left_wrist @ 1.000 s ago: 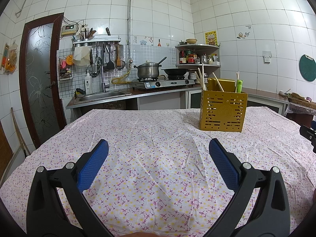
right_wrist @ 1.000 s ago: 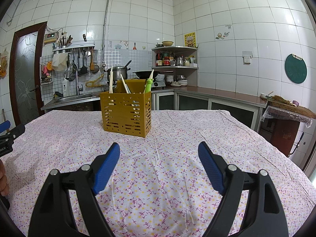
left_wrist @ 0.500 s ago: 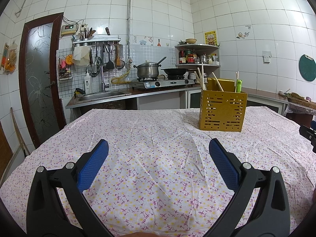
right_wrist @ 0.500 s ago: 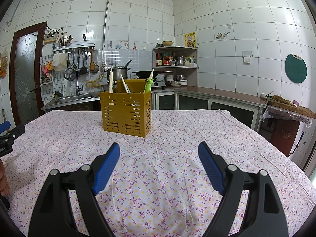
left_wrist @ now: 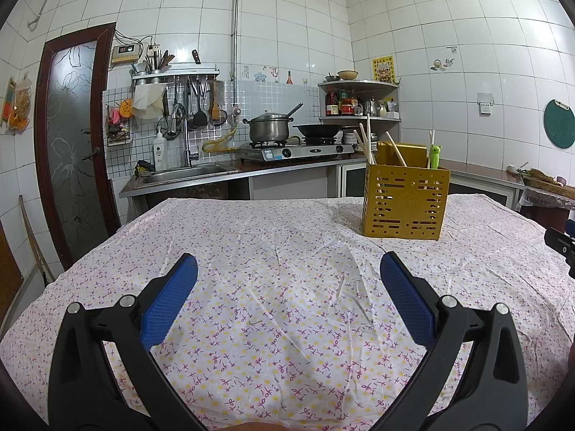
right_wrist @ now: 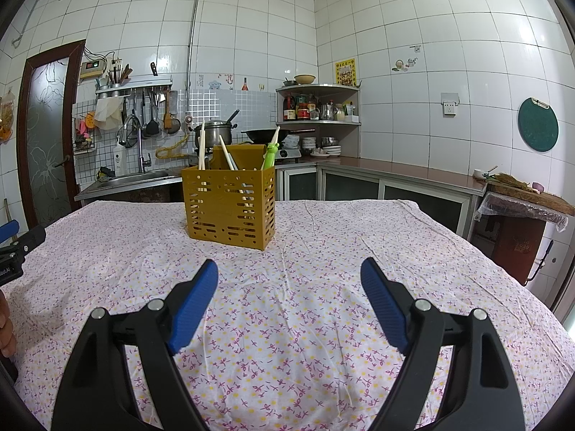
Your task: Organize utensils
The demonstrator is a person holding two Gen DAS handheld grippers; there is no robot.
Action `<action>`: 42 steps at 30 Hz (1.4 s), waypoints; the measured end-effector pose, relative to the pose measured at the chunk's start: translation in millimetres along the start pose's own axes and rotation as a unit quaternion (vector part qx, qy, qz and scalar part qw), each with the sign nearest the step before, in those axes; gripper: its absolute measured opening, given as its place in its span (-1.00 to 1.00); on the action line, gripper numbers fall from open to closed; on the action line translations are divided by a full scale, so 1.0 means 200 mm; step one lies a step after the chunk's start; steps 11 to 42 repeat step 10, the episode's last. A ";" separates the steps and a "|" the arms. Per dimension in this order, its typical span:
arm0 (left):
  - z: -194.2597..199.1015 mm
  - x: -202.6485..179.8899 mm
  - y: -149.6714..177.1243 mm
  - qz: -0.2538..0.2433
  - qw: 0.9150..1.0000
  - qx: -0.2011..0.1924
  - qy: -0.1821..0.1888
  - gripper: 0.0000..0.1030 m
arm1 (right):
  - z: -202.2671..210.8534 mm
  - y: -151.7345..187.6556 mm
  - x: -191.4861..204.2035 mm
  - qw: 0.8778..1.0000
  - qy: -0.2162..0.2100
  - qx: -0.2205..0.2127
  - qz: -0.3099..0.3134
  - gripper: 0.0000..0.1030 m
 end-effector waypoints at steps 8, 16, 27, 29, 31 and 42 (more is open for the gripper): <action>0.00 0.01 0.00 0.003 1.000 0.002 0.000 0.91 | 0.00 0.00 0.00 1.000 0.000 0.000 0.000 0.56; 0.00 0.01 0.00 0.004 1.000 0.003 0.000 0.91 | 0.00 0.00 0.00 1.000 0.000 0.000 0.000 0.56; 0.00 0.01 0.00 0.004 1.000 0.003 0.000 0.91 | 0.00 0.00 0.00 1.000 0.000 0.000 0.000 0.56; 0.00 0.01 0.00 0.004 1.000 0.003 0.000 0.91 | 0.00 0.00 0.00 1.000 0.000 0.000 0.000 0.56; 0.00 0.01 0.00 0.004 1.000 0.003 0.000 0.91 | 0.00 0.00 0.00 1.000 0.000 0.000 0.000 0.56; 0.00 0.01 0.00 0.004 1.000 0.003 0.000 0.91 | 0.00 0.00 0.00 1.000 0.000 0.000 0.000 0.56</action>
Point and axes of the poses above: each gripper's, at about its wrist camera, not at the fingertips, and z roughly against the way its jaws point, x to its left, y to its underside, the point moved 6 cm from there along -z, roughly the way its jaws point, and after that the axes turned 5 degrees about -x, right-handed, at the moved point
